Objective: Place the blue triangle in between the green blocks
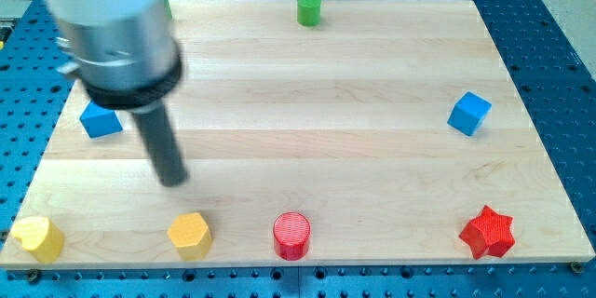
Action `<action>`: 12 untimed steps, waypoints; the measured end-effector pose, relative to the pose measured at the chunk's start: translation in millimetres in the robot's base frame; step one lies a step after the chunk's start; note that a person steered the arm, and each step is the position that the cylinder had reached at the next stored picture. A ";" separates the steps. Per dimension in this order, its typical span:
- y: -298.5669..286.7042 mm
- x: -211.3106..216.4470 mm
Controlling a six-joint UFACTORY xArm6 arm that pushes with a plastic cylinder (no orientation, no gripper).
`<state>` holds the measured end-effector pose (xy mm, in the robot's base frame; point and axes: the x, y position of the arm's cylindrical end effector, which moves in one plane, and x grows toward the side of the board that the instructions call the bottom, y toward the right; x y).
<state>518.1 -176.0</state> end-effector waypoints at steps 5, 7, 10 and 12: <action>64.2 -99.2; 18.7 -126.2; -128.4 -72.3; -88.7 -15.2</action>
<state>503.0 -264.6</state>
